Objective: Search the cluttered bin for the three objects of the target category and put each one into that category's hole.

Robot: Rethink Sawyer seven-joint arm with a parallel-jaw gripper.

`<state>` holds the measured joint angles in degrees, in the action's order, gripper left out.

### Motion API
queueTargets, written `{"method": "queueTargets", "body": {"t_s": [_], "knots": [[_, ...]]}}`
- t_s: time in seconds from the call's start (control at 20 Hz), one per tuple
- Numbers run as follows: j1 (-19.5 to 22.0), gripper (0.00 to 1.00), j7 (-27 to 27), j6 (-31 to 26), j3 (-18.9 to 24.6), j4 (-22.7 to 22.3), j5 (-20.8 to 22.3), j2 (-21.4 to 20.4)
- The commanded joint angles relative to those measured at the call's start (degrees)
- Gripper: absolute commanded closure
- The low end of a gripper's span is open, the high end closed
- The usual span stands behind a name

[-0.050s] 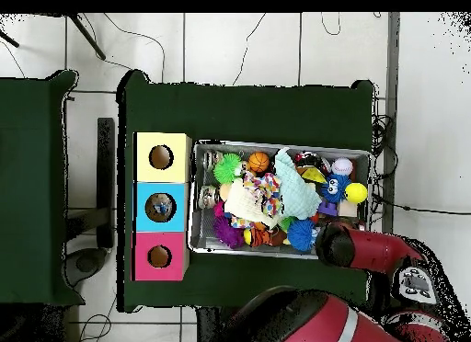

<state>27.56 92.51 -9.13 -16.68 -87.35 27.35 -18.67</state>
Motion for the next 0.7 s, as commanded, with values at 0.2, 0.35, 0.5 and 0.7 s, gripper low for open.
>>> {"method": "queueTargets", "body": {"t_s": [0.2,0.35,0.5,0.7], "knots": [[5.04,0.00,-4.13,-6.34,9.24,-6.24,4.44,-1.84],[6.73,0.00,-6.94,-10.84,11.44,-10.25,3.97,-6.96],[7.53,0.00,-8.78,-14.82,12.62,-12.90,3.42,-11.24],[8.37,0.00,-10.07,-18.63,14.12,-13.69,2.98,-13.65]]}}
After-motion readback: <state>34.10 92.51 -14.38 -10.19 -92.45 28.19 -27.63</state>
